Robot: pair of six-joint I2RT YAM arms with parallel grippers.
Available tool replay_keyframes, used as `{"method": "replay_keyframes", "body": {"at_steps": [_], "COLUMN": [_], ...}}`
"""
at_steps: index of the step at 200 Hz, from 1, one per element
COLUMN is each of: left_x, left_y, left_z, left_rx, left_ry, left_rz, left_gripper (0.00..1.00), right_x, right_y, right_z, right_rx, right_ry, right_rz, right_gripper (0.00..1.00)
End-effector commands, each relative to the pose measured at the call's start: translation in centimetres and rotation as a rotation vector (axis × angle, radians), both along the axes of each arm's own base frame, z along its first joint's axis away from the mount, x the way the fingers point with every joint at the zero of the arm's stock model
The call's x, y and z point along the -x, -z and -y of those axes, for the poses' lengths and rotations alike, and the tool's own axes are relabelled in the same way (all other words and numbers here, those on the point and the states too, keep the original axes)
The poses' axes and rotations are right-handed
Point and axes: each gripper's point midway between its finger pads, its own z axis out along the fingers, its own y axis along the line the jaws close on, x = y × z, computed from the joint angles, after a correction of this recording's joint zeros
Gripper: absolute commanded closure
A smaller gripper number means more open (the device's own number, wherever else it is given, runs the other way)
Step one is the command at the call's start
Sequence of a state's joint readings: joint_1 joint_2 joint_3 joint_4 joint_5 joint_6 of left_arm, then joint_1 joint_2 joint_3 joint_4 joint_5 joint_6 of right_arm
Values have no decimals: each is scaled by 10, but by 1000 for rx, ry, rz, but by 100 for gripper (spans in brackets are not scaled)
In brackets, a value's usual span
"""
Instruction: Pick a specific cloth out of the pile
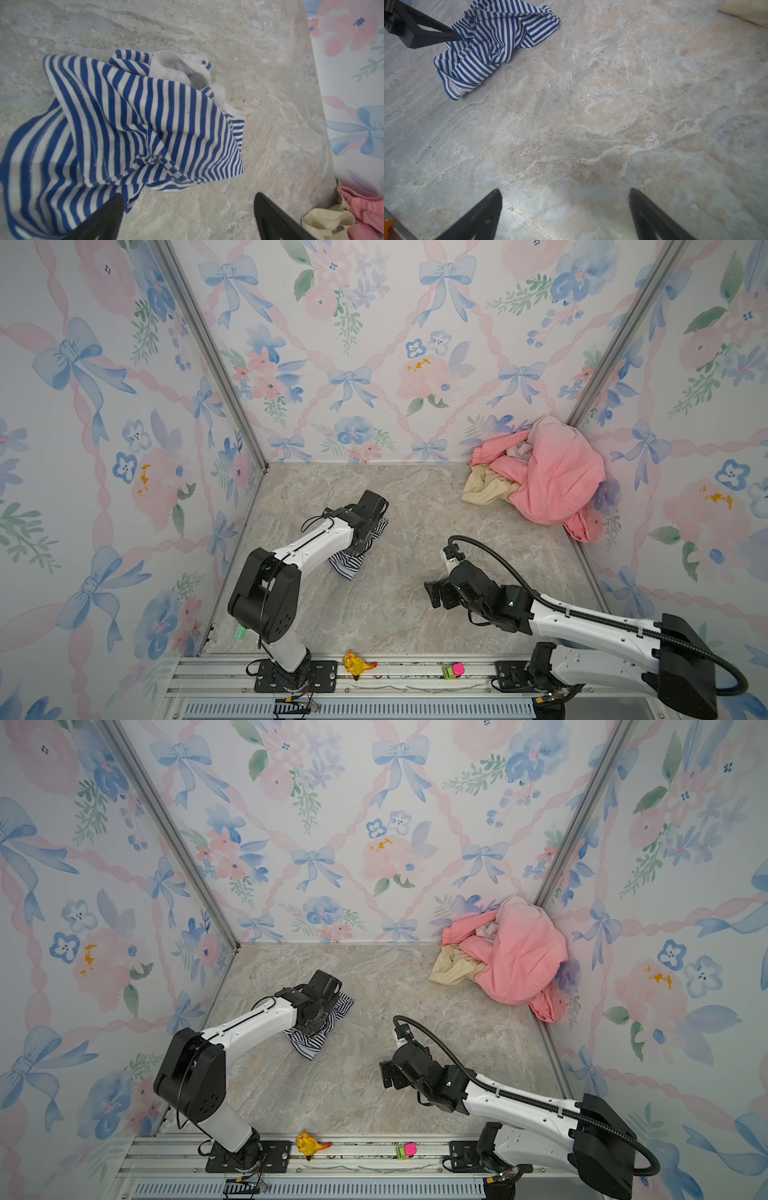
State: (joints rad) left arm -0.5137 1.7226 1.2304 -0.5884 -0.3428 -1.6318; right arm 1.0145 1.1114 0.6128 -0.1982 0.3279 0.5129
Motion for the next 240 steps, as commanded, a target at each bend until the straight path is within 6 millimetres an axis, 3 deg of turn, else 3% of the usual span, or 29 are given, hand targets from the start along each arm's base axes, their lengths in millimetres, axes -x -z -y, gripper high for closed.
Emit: {"method": "replay_keyframes", "body": {"at_steps": [1,56,97,121,162,170,174,181,190,214,231,240], "left_x": [10,-5,-19,-14,-18,-20,-21,-23,-25,-38,-57,-70], "left_y": [18,54,88,101,107,109,111,114,115,102,68,40], "left_z": [-20,-43,-41,-42,-49,-50,-50,-52,-55,-61,-65,-68], "left_rx": [-68,-215,-226,-237,-267,-262,-260,-256,-257,-307,-378,-415], "left_ry": [-87,-52,42,56,123,142,154,168,182,238,286,304], "left_rz": [-124,-257,-355,-391,-415,-421,-425,-432,-438,-412,-331,-269], "left_gripper": [2,2,2,13,41,55,67,99,100,100,100,100], "right_x": [4,3,2,3,4,5,5,5,5,6,7,8], "right_y": [-1,-1,1,2,2,2,2,1,1,2,1,0], "right_z": [6,20,16,13,13,13,13,13,14,16,17,19], "right_rx": [-3,3,7,6,7,6,6,5,1,2,6,6], "right_ry": [6,35,33,29,26,24,25,25,27,29,28,30], "right_rz": [-3,15,8,-1,-4,-4,-3,-2,-1,-5,-4,-2], "right_gripper": [3,3,3,3,3,3,3,3,3,3,3,3]}}
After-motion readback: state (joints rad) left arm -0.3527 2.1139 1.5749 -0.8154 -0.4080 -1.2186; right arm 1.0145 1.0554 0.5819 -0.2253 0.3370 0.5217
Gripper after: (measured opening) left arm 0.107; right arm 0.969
